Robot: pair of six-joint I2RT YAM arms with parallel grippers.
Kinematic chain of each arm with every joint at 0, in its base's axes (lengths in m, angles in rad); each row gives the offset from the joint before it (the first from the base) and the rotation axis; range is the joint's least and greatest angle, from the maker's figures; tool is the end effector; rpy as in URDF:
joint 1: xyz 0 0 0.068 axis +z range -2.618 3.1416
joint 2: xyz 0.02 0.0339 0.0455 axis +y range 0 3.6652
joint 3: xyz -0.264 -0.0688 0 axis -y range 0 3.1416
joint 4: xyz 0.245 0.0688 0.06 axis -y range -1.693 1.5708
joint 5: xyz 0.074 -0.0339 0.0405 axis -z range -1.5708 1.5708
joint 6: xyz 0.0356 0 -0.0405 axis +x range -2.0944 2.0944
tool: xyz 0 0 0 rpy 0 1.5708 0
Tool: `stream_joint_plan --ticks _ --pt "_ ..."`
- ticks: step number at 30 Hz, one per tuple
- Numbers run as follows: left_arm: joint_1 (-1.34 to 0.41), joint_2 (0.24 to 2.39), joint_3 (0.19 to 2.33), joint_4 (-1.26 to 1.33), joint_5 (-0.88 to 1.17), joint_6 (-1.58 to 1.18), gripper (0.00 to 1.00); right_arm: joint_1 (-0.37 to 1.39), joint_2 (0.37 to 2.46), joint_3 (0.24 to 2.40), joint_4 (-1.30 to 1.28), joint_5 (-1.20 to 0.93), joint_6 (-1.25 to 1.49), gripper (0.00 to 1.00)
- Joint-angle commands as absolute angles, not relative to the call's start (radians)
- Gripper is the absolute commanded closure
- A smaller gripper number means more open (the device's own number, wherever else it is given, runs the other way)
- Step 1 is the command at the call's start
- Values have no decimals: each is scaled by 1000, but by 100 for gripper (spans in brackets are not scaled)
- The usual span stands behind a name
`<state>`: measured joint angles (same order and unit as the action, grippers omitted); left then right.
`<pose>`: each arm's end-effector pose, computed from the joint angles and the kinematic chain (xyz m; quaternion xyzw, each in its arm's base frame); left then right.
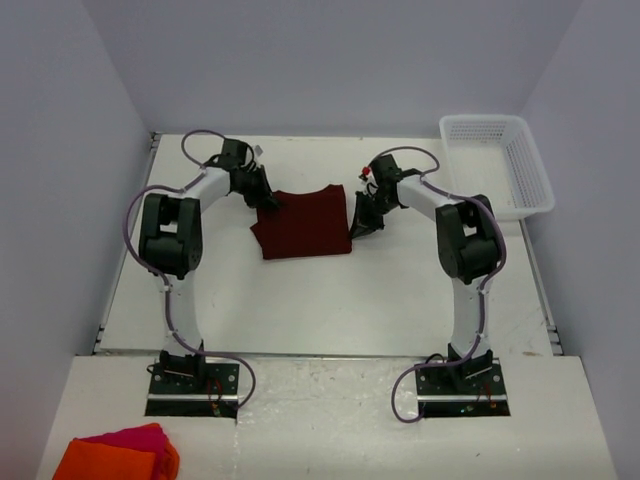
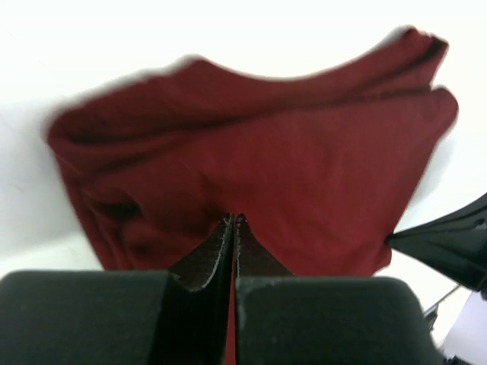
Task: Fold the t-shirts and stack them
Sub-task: Fold the long partially folded tshirt into a neat square
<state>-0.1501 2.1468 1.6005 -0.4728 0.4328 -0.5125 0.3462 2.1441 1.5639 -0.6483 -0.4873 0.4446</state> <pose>0.4526 -0.0836 0.1683 -0.1118 0.9349 -0.2819 0.1843 0.4048 0.1638 0.1518 0.0060 0.9571 0.2830 0.0610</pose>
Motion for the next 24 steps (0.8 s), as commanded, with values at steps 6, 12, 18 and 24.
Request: stream_joint_plan --ticks 6,12,18,24 --pt "-189 1961 1534 -400 425 -509 100 416 1954 1562 -673 -417 388 100" --pt "-212 1905 1461 -410 448 -526 100 437 1934 1563 -657 -483 405 100" --pt "-261 1887 1358 -403 463 -520 100 439 2017 1554 -621 -531 428 100" --pt "-284 1893 1266 -445 404 -512 100 439 2098 1574 -632 -523 446 100"
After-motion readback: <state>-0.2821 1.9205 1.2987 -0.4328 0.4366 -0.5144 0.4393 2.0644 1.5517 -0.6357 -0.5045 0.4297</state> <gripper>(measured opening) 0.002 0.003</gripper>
